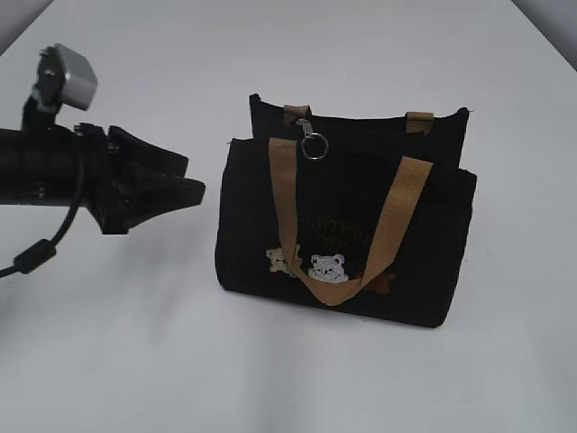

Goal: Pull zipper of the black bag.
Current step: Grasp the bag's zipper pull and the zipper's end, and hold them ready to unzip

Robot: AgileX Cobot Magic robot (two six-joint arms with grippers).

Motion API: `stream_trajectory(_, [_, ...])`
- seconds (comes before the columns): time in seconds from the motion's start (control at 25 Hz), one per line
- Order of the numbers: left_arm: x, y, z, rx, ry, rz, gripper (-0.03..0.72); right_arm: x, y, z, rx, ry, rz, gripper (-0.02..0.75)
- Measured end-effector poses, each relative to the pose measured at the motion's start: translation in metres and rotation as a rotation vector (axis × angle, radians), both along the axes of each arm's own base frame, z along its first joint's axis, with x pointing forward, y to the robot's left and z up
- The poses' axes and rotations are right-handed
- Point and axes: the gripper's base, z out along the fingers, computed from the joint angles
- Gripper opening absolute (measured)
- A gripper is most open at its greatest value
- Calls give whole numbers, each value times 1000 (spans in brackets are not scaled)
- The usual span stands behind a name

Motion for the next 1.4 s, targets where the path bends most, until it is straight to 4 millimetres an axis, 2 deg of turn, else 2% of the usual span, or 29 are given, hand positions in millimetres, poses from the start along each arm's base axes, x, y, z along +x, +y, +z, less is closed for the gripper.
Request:
stream_trajectory(0.36, [23, -42, -23, 77, -33, -115, 449, 2, 4, 1, 7, 11, 48, 362])
stream_trajectory(0.4, [25, -47, -25, 80, -33, -125, 428, 5, 6, 2, -5, 26, 79, 362])
stream_trajectory(0.48, [28, -56, -25, 78, -42, -144, 303, 20, 12, 9, -36, 51, 165, 362])
stream_trajectory(0.6, [28, -61, -23, 76, -51, -158, 71, 60, 23, 27, -16, -9, 290, 362])
stream_trajectory(0.72, [28, -62, -23, 78, -53, -160, 65, 114, 30, 38, -27, -42, 366, 362])
stream_trajectory(0.88, [28, -62, -23, 79, -53, -159, 65, 195, 39, 33, -31, 34, 478, 362])
stream_trajectory(1.04, [28, -62, -23, 79, -53, -160, 65, 260, 51, 35, 30, 70, 539, 362])
stream_trajectory(1.16, [28, -62, -23, 79, -53, -160, 65, 291, 76, 30, 18, 99, 629, 362])
stream_trajectory(1.28, [28, -62, -23, 79, -53, -160, 65, 308, 109, 24, -36, 116, 736, 362])
stream_trajectory(1.4, [28, -62, -23, 79, -53, -160, 65, 321, 131, 14, -87, 133, 796, 362])
